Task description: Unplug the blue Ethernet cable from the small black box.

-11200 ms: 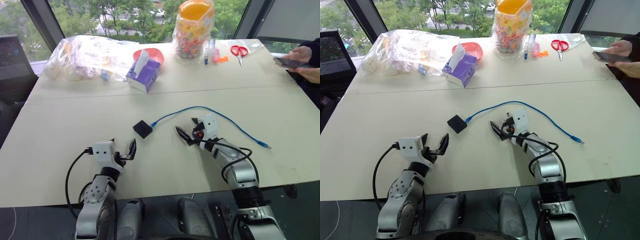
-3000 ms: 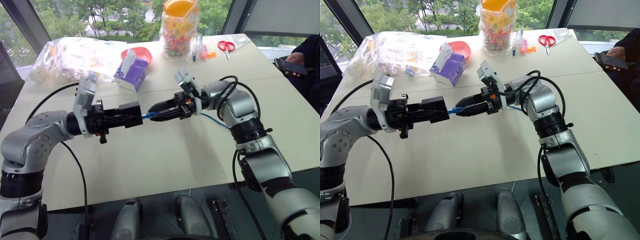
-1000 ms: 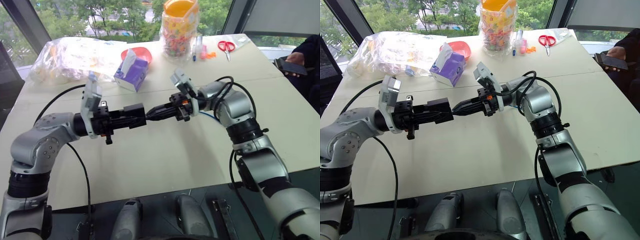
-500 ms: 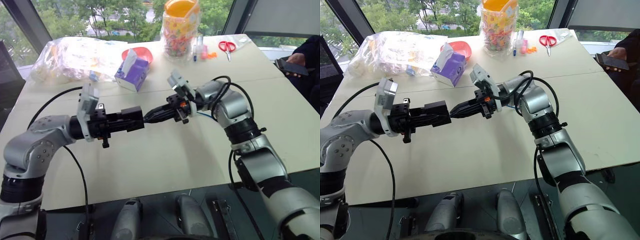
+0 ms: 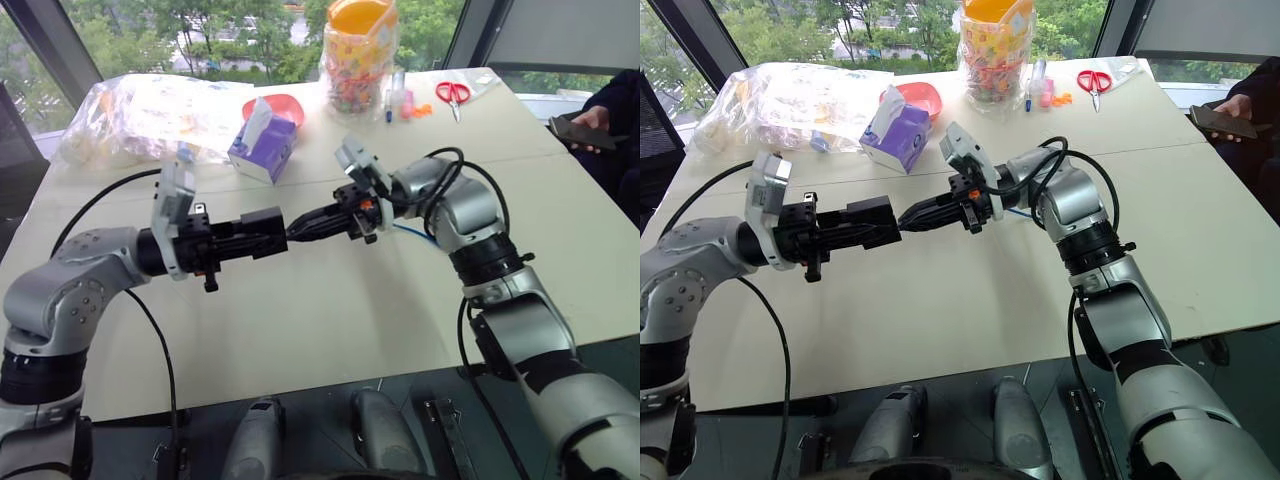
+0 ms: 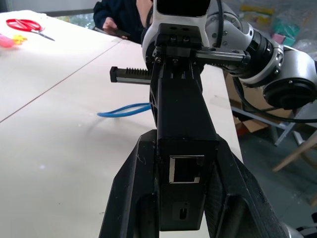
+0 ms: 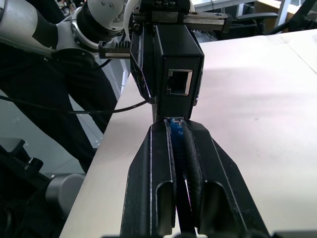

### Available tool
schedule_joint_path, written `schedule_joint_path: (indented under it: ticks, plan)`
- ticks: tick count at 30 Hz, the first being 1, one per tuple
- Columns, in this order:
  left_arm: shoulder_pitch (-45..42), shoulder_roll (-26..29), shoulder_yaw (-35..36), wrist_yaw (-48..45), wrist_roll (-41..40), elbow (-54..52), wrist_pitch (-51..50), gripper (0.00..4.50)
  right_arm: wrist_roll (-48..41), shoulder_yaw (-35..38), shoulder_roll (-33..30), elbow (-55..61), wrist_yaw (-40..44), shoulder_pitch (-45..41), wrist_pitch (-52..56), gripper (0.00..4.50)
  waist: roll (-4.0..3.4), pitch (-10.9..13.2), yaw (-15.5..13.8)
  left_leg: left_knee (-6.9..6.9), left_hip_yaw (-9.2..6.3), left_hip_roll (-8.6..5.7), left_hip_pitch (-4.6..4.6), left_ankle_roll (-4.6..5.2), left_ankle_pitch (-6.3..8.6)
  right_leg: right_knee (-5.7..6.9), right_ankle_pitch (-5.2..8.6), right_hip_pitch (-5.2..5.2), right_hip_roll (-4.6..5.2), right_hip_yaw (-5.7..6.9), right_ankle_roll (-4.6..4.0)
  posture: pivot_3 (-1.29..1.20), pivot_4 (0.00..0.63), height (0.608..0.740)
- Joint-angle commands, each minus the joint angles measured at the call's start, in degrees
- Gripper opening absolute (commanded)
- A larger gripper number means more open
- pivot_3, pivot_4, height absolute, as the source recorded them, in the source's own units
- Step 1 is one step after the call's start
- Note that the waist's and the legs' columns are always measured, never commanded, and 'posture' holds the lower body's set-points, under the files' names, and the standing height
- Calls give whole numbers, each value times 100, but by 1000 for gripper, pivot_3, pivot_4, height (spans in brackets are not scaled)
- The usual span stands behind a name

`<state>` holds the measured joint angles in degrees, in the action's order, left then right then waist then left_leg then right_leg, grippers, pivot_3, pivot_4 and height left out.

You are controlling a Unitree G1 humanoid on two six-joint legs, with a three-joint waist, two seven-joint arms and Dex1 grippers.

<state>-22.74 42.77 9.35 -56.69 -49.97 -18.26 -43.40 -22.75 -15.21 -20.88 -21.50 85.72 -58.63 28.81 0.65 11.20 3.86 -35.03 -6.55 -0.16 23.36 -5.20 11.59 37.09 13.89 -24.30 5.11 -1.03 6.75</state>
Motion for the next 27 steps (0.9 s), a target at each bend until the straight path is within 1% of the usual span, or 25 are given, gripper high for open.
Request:
schedule_joint_path:
  ticks: [1,2,3,4,6,27]
  plan:
    - [-145,6,162,-34,-46,-81,169,515,-53,73,-58,161,-3,22,237,70,0,0,0,0,0,0,0,0,0,0,0,0,0,0,0,0,150,740]
    - [-142,0,155,-42,-39,-81,171,515,-33,74,-55,166,-22,23,217,70,0,0,1,0,0,0,0,0,0,0,0,0,0,0,0,0,150,740]
    - [-142,-5,151,-46,-35,-81,170,515,-3,76,-50,166,-52,25,186,881,0,0,0,0,0,0,0,0,0,0,0,0,0,0,0,0,150,740]
    - [-142,-10,146,-51,-31,-82,171,515,21,80,-45,169,-71,31,149,1182,0,0,0,0,0,0,0,0,0,0,0,0,0,0,0,0,150,740]
    - [-143,-15,141,-55,-26,-81,174,515,30,91,-40,182,-88,40,135,2120,0,0,0,0,0,0,0,0,0,0,0,0,0,0,0,0,150,740]
    - [-44,-53,76,-92,68,-142,250,515,6,177,-33,26,-91,-82,97,2120,0,0,2,0,0,0,0,0,0,0,0,0,0,0,0,0,150,740]
